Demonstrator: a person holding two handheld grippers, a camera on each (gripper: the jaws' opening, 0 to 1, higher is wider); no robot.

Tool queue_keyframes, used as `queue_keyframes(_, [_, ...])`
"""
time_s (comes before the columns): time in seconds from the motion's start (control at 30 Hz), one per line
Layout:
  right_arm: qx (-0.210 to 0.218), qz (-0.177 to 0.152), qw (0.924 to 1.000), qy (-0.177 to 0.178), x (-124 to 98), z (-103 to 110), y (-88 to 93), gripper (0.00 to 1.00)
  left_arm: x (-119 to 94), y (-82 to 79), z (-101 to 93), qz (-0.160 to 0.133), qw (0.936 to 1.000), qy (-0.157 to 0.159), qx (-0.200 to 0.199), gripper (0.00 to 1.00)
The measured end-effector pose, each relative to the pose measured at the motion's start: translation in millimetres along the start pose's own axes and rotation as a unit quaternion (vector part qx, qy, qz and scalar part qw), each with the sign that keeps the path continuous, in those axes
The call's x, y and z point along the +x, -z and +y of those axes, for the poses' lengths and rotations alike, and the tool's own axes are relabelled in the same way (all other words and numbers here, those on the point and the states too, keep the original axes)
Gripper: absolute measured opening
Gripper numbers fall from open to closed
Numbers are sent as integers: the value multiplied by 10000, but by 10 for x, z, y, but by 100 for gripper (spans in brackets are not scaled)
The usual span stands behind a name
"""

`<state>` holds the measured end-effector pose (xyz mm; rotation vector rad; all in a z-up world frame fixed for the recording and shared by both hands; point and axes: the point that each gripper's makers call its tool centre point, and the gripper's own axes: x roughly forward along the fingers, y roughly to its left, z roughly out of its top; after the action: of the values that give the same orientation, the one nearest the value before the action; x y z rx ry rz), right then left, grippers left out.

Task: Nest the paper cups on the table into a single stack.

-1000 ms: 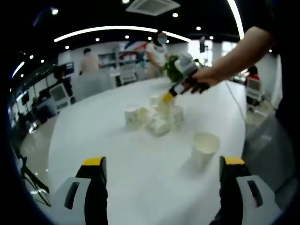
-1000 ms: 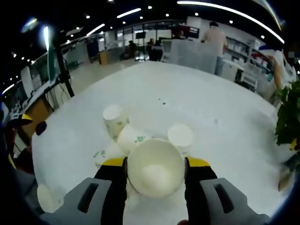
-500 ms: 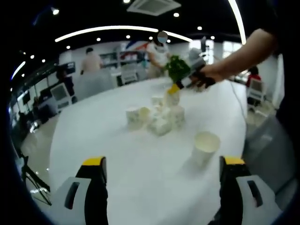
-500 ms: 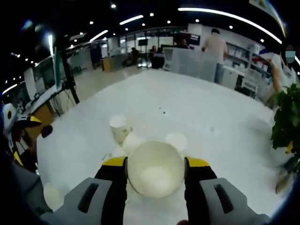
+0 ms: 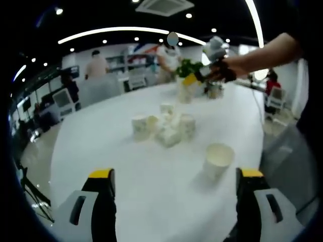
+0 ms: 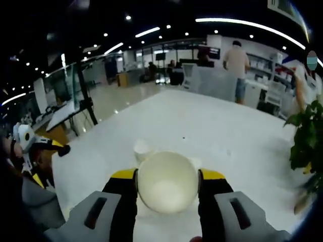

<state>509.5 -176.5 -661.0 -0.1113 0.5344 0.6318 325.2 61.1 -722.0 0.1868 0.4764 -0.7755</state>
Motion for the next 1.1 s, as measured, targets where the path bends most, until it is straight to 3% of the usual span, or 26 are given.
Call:
queue_keyframes(0.17, [-41,-81,9999,-111,-84,91,-65,43,-35,-109,-7,-98,9999,-35,43,98])
queue_keyframes(0.47, [-379,-401,9980,-296,-346,376,-312,43,-65,-120,41,-130,9999,-93,24,97])
queue_keyframes(0.67, [-350,-649,9962,-464,-544,597,-438,42,-69,-99,-17,-124,9999,-55,-1,96])
queue_keyframes(1.1, [-256,-787,9934,-798,-865,968,-408,42,-51,-79,-118,-97,10000,20,2,97])
